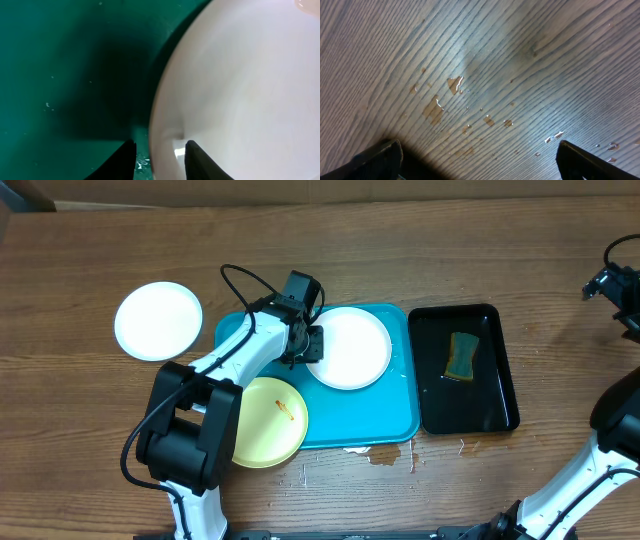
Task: Clean dirty plates on tray and stack at the side
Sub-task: 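Lift the white plate with left gripper and swing it left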
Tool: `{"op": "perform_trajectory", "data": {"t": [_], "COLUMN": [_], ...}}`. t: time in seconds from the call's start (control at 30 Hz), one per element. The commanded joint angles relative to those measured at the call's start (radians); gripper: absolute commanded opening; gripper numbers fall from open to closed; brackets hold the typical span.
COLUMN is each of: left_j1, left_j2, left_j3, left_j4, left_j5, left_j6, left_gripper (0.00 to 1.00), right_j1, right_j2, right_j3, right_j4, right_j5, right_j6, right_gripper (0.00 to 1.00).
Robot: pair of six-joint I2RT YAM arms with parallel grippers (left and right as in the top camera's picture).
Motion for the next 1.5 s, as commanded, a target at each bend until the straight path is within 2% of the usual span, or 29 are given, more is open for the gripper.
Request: {"op": "perform_trajectory", "data": {"t": [0.0,0.23,0.4,0.53,0.77,1.0,1.17,1.47], "left_j1": [-0.003,-0.003,-0.006,0.0,0.022,0.045,0.047,0.006], "left_j2": [0.02,0.042,0.048,0.037,0.018,0.018,0.018,0.018], "left_j3": [-0.007,-0.015,-0.018,0.03,0.185,0.293,0.381,0.605], "left_j4": [0.002,0.021,0.03,0.002,-0.159,-0.254,-0.317,-0.433], "left_j5": [-0.035,-0.027,-0.028,-0.019,-0.019,0.044,0.043,-0.004], "left_j6": [-0.029,-0.031,-0.028,-0.025,-0.021,0.066,0.108,0.11], "left_gripper": [0.34,0.29,0.04,0.04,0.04,0.04,0.04,0.04], "right_j1": [-0.001,-0.001,-0.001,-0.001,-0.001,-0.001,-0.001,-0.001], "right_j2": [-0.021,-0.021,-0.021,-0.021,-0.021,-0.021,-0.021,-0.021], "right_j3": [0.017,0.017,0.017,0.017,0.017,0.017,0.017,0.017], "right_j4": [0.004,0.004,0.004,0.004,0.004,0.004,0.004,0.004], "right_j5": [-0.001,-0.001,-0.001,-0.001,-0.001,-0.001,-0.001,-0.001], "right_j6": [0.004,0.004,0.004,0.004,0.004,0.004,0.004,0.004], "right_gripper": [1.0,1.0,1.0,1.0,1.0,1.0,1.0,1.0]}}
